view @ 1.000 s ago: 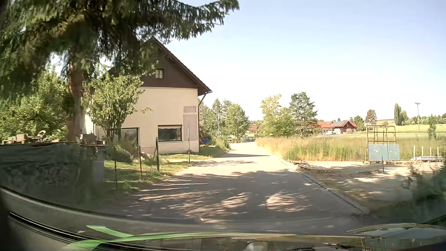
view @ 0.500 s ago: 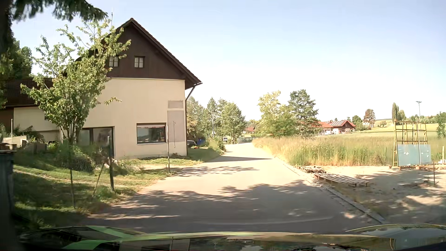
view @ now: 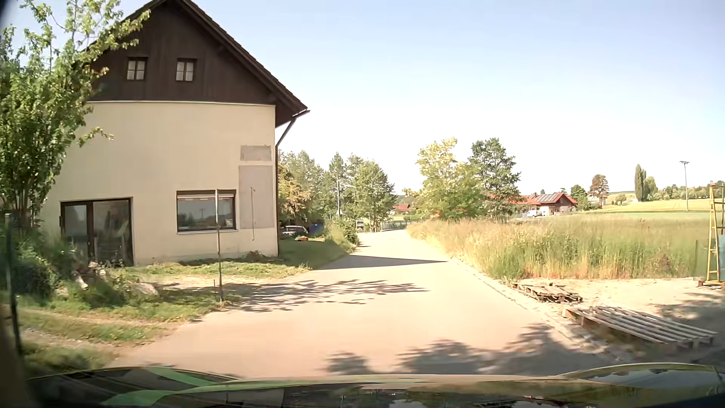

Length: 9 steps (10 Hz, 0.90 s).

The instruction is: Follow the waypoints while adhering to traffic rules and regulations

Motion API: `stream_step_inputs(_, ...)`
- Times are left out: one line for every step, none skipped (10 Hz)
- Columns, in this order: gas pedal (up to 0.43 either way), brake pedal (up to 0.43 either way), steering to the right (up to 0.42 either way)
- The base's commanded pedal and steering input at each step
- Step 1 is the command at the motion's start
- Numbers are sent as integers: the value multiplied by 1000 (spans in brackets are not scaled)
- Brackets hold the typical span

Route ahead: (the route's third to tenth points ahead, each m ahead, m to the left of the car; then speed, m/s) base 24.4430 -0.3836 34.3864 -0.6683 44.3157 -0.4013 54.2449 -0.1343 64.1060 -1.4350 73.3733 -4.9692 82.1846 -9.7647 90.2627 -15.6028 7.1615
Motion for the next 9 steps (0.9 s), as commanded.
stream_step_inputs(28, 0, 12)
stream_step_inputs(28, 0, 12)
stream_step_inputs(28, 0, 12)
stream_step_inputs(28, 0, 12)
stream_step_inputs(28, 0, 12)
stream_step_inputs(28, 0, 12)
stream_step_inputs(39, 0, 12)
stream_step_inputs(39, 0, 12)
stream_step_inputs(47, 0, 12)
